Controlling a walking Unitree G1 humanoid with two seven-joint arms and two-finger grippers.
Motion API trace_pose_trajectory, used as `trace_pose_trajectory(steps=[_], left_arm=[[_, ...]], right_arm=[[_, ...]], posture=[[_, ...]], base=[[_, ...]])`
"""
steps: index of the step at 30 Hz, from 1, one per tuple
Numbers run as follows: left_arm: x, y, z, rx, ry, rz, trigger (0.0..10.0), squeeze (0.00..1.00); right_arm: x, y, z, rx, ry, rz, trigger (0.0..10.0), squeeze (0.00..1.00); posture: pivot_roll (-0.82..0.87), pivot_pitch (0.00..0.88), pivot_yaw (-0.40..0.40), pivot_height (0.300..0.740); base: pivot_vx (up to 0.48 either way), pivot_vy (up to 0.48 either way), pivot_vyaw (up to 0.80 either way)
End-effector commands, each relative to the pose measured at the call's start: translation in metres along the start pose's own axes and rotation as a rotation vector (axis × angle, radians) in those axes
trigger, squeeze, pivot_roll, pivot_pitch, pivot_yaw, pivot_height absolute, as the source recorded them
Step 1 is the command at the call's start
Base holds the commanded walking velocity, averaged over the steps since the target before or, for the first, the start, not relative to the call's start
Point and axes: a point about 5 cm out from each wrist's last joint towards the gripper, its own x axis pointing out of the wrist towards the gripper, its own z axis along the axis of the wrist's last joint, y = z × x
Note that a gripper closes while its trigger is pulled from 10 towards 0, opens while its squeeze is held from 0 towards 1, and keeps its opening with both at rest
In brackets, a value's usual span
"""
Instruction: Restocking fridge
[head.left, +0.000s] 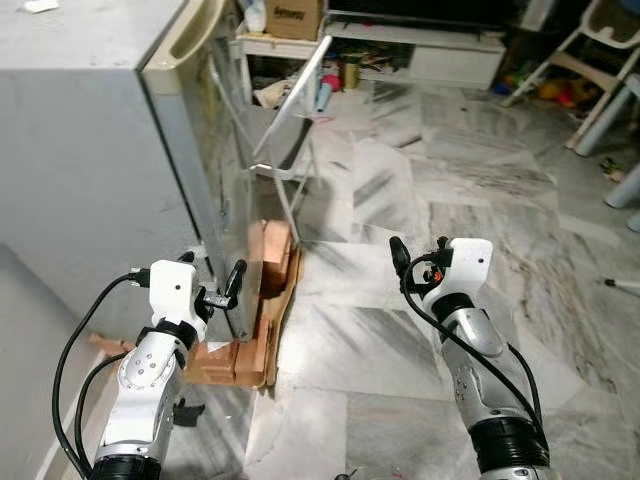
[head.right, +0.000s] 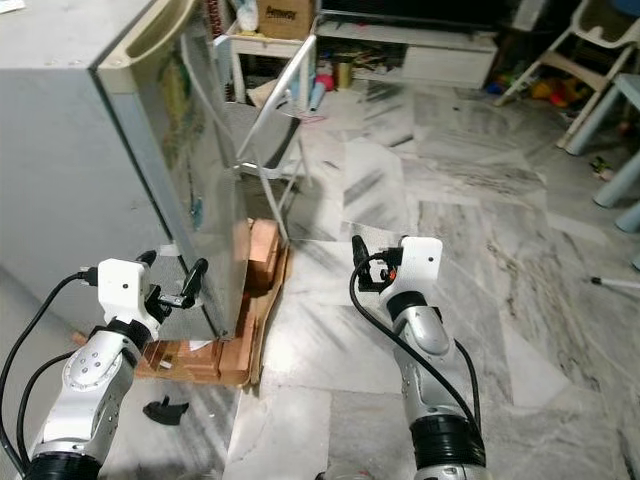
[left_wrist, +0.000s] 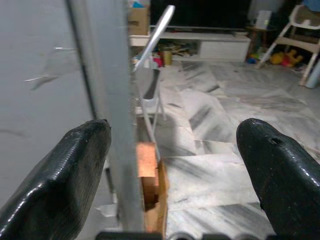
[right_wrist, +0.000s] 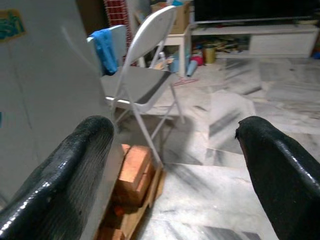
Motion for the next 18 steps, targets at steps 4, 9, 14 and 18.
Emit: trace_pose_trajectory(steps=[4, 9, 14, 18], left_arm=[[-0.0022, 0.0000, 0.0018, 0.000, -0.014, -0.006, 10.0, 0.00], [-0.0031, -0.0001, 0.0007, 0.000, -0.008, -0.006, 10.0, 0.00], [-0.0009, 0.0009, 0.0013, 0.001, -0.009, -0.013, 10.0, 0.00], [0.0015, 0.0045, 0.0045, 0.016, -0.021, -0.021, 10.0, 0.00]], right_arm=[[0.0017, 0.0002, 0.0014, -0.012, -0.003, 0.006, 10.0, 0.00], [0.0013, -0.0003, 0.0004, -0.010, 0.003, 0.006, 10.0, 0.00], [0.0009, -0.0005, -0.0005, -0.010, 0.011, 0.008, 10.0, 0.00], [0.0004, -0.0016, -0.0003, -0.015, 0.010, 0.007, 10.0, 0.00]], posture=[[-0.02, 0.000, -0.027, 0.740], [-0.02, 0.000, -0.031, 0.740], [-0.02, 0.000, -0.034, 0.740], [-0.02, 0.000, -0.032, 0.740]], base=[[0.000, 0.000, 0.00], [0.000, 0.000, 0.00], [0.000, 0.000, -0.27], [0.000, 0.000, -0.80]])
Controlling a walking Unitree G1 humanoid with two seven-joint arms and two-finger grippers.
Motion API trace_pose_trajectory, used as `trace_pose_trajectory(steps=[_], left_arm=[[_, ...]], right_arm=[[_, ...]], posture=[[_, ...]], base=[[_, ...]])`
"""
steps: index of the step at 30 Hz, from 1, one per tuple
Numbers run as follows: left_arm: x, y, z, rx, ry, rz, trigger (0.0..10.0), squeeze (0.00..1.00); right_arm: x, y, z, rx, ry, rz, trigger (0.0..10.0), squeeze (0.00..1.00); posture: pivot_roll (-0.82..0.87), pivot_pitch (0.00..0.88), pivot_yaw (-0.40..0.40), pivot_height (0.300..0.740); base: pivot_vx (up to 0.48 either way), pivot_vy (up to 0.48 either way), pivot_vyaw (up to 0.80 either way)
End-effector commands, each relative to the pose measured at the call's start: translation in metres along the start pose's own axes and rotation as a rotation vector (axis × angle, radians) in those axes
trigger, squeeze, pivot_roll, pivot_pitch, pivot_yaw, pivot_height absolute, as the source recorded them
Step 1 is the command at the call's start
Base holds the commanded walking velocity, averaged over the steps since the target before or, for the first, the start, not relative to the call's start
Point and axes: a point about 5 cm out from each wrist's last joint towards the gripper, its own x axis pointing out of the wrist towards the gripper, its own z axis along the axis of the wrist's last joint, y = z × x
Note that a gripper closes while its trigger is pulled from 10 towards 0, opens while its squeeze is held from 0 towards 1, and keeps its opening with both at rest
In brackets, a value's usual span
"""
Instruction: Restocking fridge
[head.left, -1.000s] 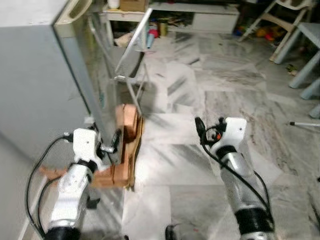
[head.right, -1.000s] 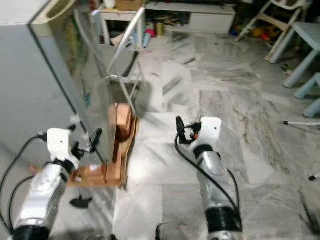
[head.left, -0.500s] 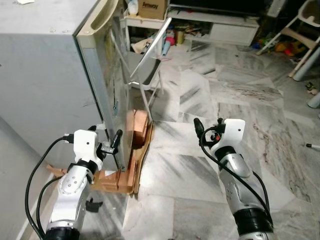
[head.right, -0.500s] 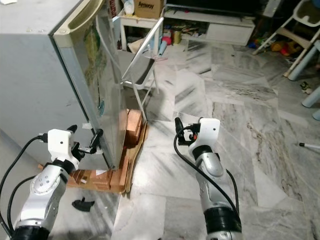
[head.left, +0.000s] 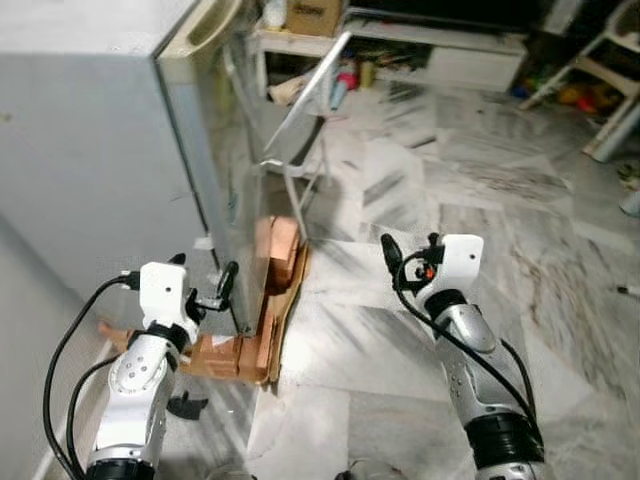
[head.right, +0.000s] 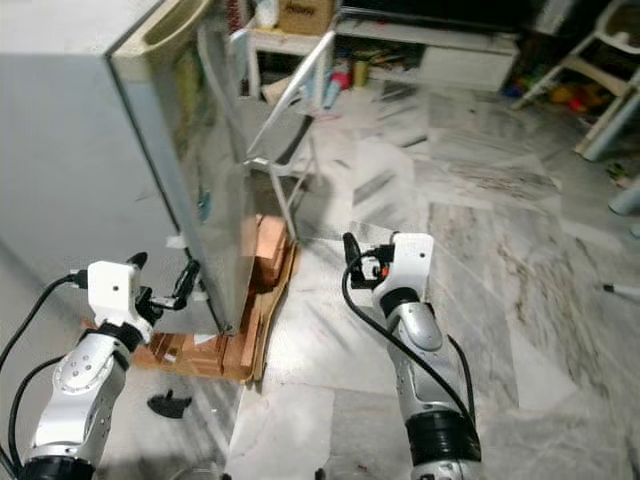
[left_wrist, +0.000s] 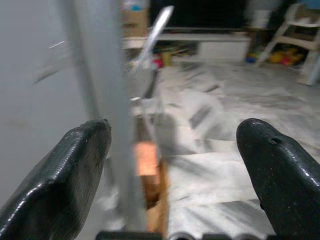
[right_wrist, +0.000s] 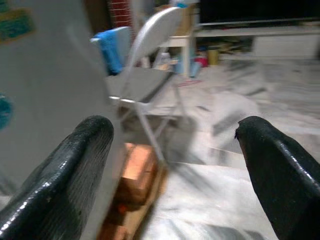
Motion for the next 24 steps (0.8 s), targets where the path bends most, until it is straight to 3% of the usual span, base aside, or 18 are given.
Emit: trace_pose_trajectory(steps=[1, 24], left_arm=[[0.0040, -0.0010, 0.0040, 0.005, -0.017, -0.018, 10.0, 0.00], [0.0013, -0.0085, 0.0017, -0.020, -0.019, -0.048, 10.0, 0.00]], right_arm=[[-0.0008, -0.0043, 0.0005, -0.006, 0.003, -0.011, 10.0, 0.00], [-0.0016, -0.0042, -0.0005, -0.013, 0.008, -0.008, 10.0, 0.00]], posture=[[-0.02, 0.000, -0.032, 0.740], [-0.02, 0.008, -0.038, 0.740]], base=[[0.000, 0.000, -0.80], [0.318, 0.000, 0.00]])
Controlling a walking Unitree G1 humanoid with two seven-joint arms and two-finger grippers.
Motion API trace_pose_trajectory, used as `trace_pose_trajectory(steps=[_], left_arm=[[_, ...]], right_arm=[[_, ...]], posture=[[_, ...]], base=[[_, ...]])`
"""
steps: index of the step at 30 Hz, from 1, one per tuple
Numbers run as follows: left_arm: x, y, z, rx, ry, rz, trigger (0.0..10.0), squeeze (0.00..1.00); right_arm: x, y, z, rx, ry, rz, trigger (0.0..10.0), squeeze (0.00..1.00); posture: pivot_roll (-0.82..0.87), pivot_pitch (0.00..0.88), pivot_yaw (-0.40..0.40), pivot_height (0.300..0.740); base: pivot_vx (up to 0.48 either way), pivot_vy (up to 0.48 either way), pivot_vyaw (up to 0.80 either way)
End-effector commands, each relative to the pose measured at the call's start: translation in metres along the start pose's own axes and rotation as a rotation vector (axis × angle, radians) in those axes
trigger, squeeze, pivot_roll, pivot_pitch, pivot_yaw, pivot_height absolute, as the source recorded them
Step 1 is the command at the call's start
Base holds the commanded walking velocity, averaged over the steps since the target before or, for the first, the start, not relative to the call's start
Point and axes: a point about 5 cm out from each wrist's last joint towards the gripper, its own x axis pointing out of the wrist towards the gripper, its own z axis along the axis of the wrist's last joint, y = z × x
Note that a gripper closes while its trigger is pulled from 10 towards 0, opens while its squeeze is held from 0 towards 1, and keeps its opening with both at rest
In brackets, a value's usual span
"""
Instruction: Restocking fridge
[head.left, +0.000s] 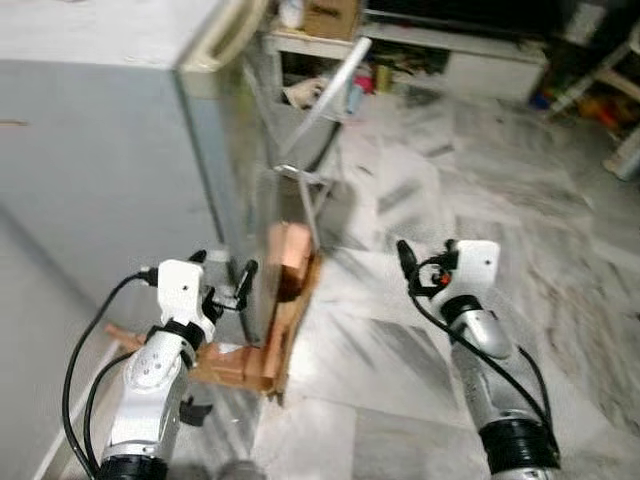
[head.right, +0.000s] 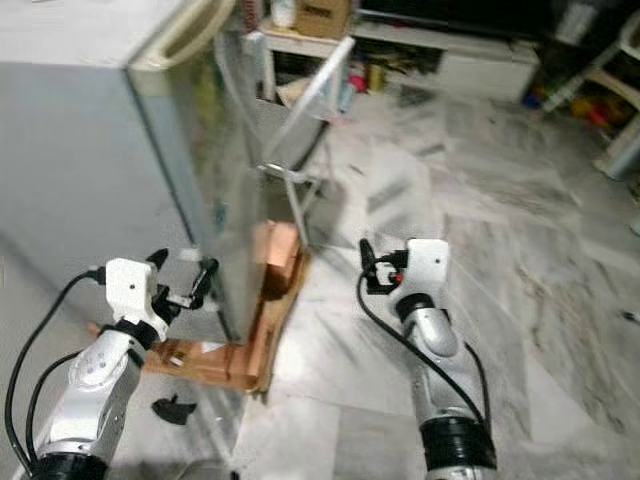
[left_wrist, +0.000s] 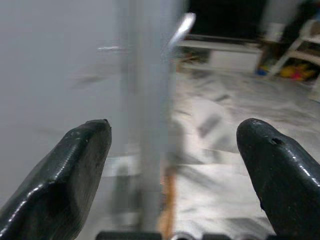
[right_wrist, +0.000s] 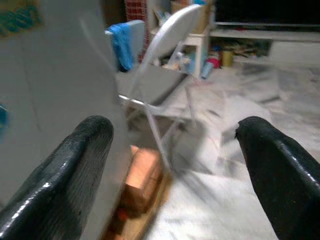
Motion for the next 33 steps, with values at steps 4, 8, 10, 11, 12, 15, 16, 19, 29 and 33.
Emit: trace_pose_trajectory(steps=[4, 8, 10, 11, 12, 15, 16, 19, 29, 33], left_arm=[[0.000, 0.000, 0.002, -0.011, -0.012, 0.008, 10.0, 0.00], [-0.003, -0.001, 0.000, -0.012, -0.006, 0.002, 10.0, 0.00], [-0.004, -0.001, -0.001, -0.013, -0.001, -0.003, 10.0, 0.00], [-0.004, -0.002, -0.001, -0.013, 0.002, -0.008, 10.0, 0.00], [-0.004, -0.002, -0.002, -0.015, 0.008, -0.015, 10.0, 0.00], [-0.005, -0.001, -0.003, -0.018, 0.026, -0.038, 10.0, 0.00], [-0.005, -0.001, -0.004, -0.016, 0.028, -0.038, 10.0, 0.00], [-0.002, 0.002, -0.003, -0.025, 0.035, -0.026, 10.0, 0.00], [0.013, 0.023, 0.000, -0.035, 0.063, 0.128, 10.0, 0.00], [0.013, 0.026, 0.001, -0.031, 0.066, 0.132, 10.0, 0.00]], right_arm=[[0.001, 0.002, -0.001, -0.012, 0.008, 0.015, 10.0, 0.00], [0.001, 0.001, -0.001, -0.014, 0.012, 0.015, 10.0, 0.00], [0.001, 0.002, -0.002, -0.014, 0.014, 0.016, 10.0, 0.00], [0.001, 0.002, -0.002, -0.013, 0.015, 0.017, 10.0, 0.00], [0.001, 0.002, -0.002, -0.011, 0.017, 0.017, 10.0, 0.00], [0.001, 0.003, -0.004, -0.014, 0.030, 0.021, 10.0, 0.00], [0.000, 0.003, -0.005, -0.013, 0.031, 0.021, 10.0, 0.00], [0.000, 0.003, -0.005, -0.012, 0.031, 0.019, 10.0, 0.00], [-0.002, 0.000, -0.003, -0.021, 0.024, 0.007, 10.0, 0.00], [-0.005, -0.003, -0.004, -0.028, 0.028, 0.000, 10.0, 0.00]], posture=[[-0.02, 0.008, -0.038, 0.740], [-0.02, 0.007, -0.039, 0.740], [-0.02, 0.006, -0.039, 0.740], [-0.02, 0.006, -0.039, 0.740], [-0.02, 0.006, -0.039, 0.740], [-0.02, 0.009, -0.039, 0.740], [-0.02, 0.009, -0.039, 0.740], [-0.02, 0.011, -0.036, 0.740], [-0.04, 0.026, -0.029, 0.740], [-0.04, 0.032, -0.027, 0.740]], base=[[0.157, 0.000, 0.00], [0.000, 0.000, 0.00], [0.000, 0.000, 0.00], [0.000, 0.000, 0.00], [0.000, 0.000, 0.00], [0.000, 0.000, -0.48], [0.000, 0.000, -0.80], [0.000, 0.000, -0.80], [0.000, 0.000, -0.09], [0.000, 0.000, 0.00]])
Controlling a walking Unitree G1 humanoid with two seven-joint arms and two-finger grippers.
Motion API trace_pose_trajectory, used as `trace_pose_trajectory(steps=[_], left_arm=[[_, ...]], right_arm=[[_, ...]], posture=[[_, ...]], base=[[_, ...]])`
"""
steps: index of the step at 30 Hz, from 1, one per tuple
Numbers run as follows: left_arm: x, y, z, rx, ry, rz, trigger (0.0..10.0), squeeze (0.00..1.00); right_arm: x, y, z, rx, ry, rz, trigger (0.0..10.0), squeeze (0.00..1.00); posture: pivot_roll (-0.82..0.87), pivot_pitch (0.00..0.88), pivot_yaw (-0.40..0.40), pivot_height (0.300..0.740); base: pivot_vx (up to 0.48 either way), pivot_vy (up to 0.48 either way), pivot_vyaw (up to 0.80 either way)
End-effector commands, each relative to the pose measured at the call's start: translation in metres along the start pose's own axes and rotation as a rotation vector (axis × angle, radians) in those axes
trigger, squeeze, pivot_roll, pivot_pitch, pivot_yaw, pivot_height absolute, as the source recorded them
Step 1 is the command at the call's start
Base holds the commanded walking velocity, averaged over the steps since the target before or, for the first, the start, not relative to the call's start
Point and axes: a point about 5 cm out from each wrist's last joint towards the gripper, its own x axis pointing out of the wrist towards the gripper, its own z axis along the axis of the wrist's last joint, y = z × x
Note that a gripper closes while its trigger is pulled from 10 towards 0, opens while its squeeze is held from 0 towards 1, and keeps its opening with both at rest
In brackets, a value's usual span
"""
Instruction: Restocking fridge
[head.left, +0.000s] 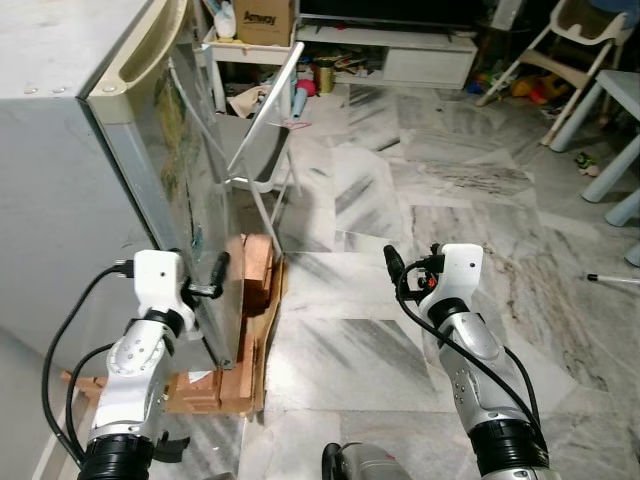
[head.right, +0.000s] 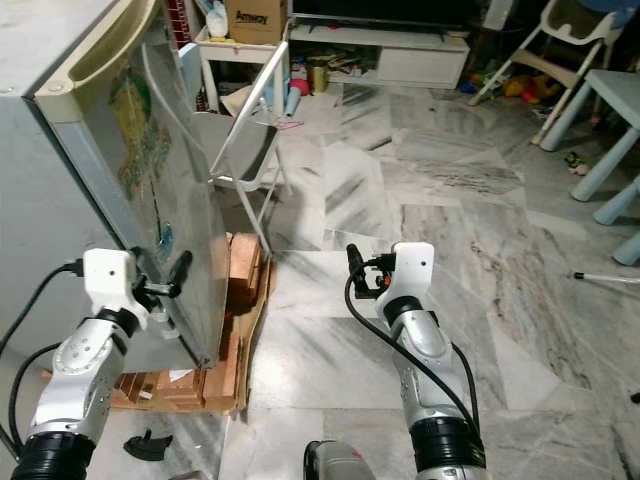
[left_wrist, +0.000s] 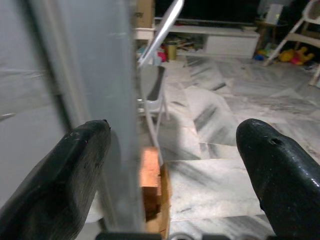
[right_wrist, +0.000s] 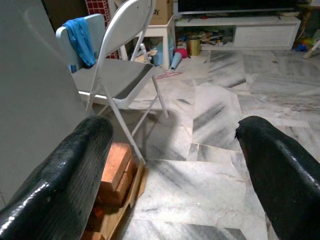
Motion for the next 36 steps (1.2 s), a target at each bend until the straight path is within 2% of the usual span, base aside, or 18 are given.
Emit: trace_pose_trajectory(steps=[1, 5, 9, 19, 26, 29, 32, 33, 36], left_arm=[[0.002, -0.001, 0.001, -0.001, 0.011, -0.007, 10.0, 0.00], [0.004, 0.003, -0.001, -0.007, 0.025, 0.024, 10.0, 0.00], [0.013, 0.005, 0.005, -0.002, 0.023, 0.026, 10.0, 0.00], [0.034, 0.020, 0.012, -0.006, 0.056, 0.130, 10.0, 0.00], [0.039, 0.018, 0.016, 0.009, 0.052, 0.124, 10.0, 0.00], [0.045, 0.009, 0.020, -0.005, 0.034, 0.072, 10.0, 0.00], [0.052, -0.009, 0.026, 0.017, 0.003, -0.026, 10.0, 0.00], [0.056, -0.022, 0.031, 0.023, -0.012, -0.086, 10.0, 0.00], [0.061, -0.038, 0.035, 0.036, -0.026, -0.144, 10.0, 0.00]], right_arm=[[-0.002, -0.003, 0.005, -0.009, -0.017, -0.009, 10.0, 0.00], [-0.003, 0.000, 0.004, -0.008, -0.012, -0.004, 10.0, 0.00], [-0.002, 0.001, 0.005, -0.008, -0.014, 0.002, 10.0, 0.00], [-0.012, -0.007, 0.002, -0.015, -0.002, -0.024, 10.0, 0.00], [-0.014, -0.008, 0.001, -0.015, 0.003, -0.027, 10.0, 0.00], [-0.013, -0.007, 0.001, -0.014, 0.003, -0.024, 10.0, 0.00], [-0.013, -0.006, 0.000, -0.016, 0.014, -0.012, 10.0, 0.00], [-0.015, -0.007, -0.003, -0.027, 0.030, -0.007, 10.0, 0.00], [-0.019, -0.011, -0.008, -0.048, 0.058, -0.014, 10.0, 0.00]], posture=[[-0.04, 0.032, -0.027, 0.740], [-0.04, 0.035, -0.026, 0.740], [-0.04, 0.037, -0.029, 0.740], [-0.06, 0.040, -0.020, 0.740], [-0.07, 0.038, -0.015, 0.740], [-0.06, 0.036, -0.019, 0.740], [-0.06, 0.036, -0.019, 0.740], [-0.06, 0.036, -0.019, 0.740], [-0.06, 0.036, -0.021, 0.740]], base=[[0.000, 0.000, 0.00], [0.000, 0.000, 0.00], [0.000, 0.000, 0.00], [0.000, 0.000, 0.00], [0.000, 0.000, 0.00], [0.000, 0.000, 0.00], [0.000, 0.000, 0.00], [0.000, 0.000, 0.00], [0.000, 0.000, 0.00]])
